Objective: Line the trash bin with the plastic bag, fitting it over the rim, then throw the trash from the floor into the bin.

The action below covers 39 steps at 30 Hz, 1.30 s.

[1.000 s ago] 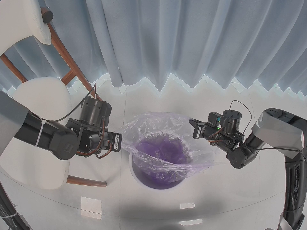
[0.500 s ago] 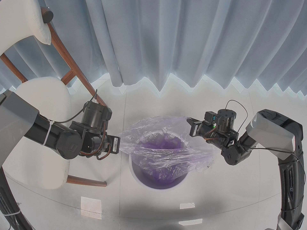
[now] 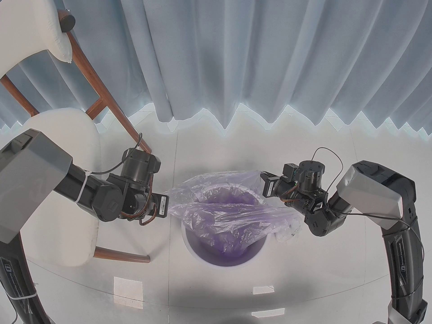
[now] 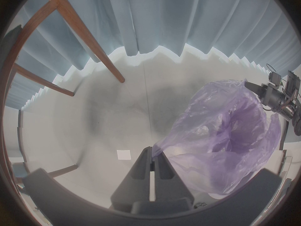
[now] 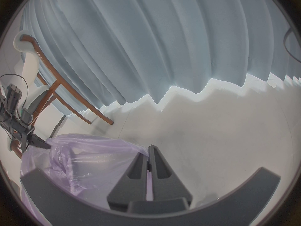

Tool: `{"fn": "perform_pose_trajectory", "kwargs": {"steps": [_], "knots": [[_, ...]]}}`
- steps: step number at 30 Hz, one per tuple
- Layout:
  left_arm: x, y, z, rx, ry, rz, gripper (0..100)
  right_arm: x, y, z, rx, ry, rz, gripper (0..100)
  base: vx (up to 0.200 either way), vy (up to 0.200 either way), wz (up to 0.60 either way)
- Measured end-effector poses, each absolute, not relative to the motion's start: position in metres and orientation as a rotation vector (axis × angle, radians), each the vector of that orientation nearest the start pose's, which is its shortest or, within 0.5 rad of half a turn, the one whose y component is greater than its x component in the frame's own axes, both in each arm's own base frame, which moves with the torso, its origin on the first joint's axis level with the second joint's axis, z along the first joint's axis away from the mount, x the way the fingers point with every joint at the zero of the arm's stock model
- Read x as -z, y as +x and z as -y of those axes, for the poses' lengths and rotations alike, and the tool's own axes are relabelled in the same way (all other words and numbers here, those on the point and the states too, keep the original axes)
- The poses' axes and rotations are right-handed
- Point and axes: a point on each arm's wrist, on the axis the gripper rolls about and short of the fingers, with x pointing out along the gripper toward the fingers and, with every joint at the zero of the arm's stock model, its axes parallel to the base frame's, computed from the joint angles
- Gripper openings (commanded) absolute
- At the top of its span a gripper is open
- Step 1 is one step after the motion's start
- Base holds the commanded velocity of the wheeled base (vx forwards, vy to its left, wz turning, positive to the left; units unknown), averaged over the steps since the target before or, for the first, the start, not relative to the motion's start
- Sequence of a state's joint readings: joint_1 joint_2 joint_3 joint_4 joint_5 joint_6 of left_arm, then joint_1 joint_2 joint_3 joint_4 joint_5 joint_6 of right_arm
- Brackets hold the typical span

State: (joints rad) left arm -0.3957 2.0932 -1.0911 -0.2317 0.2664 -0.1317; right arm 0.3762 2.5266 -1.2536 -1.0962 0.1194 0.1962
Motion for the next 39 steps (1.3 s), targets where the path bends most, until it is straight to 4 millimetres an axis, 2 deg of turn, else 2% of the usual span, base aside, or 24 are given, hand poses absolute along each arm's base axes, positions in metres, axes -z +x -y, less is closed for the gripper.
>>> {"fn": "perform_pose_trajectory", "kwargs": {"steps": [8,9,15,20,23,29,30,34,39], "knots": [[-0.071,0.360,0.138,0.059,0.129,-0.757,0,-0.001,0.435,-0.178,-0.480,0.165,-0.241,0,0.000,0.000,0.00],[-0.070,0.361,0.139,0.061,0.130,-0.760,0,0.000,0.435,-0.178,-0.480,0.164,-0.242,100,0.000,0.000,0.00],[-0.066,0.361,0.146,0.075,0.134,-0.762,0,-0.003,0.438,-0.172,-0.470,0.170,-0.214,100,0.000,0.000,0.00],[-0.066,0.359,0.150,0.086,0.133,-0.762,0,-0.022,0.436,-0.158,-0.448,0.183,-0.165,100,0.000,0.000,0.00],[-0.067,0.358,0.152,0.087,0.124,-0.756,0,-0.035,0.428,-0.148,-0.435,0.194,-0.165,100,0.000,0.000,0.00],[-0.069,0.358,0.153,0.081,0.085,-0.695,0,-0.058,0.396,-0.133,-0.424,0.216,-0.172,100,0.000,0.000,0.00],[-0.068,0.357,0.152,0.080,0.083,-0.691,100,-0.061,0.389,-0.131,-0.424,0.219,-0.171,100,0.000,0.000,0.00],[-0.069,0.353,0.151,0.082,0.068,-0.663,100,-0.069,0.365,-0.123,-0.423,0.223,-0.172,100,0.000,0.000,0.00],[-0.085,0.345,0.148,0.097,0.037,-0.608,100,-0.077,0.337,-0.114,-0.424,0.224,-0.179,100,0.000,0.000,0.00]]}}
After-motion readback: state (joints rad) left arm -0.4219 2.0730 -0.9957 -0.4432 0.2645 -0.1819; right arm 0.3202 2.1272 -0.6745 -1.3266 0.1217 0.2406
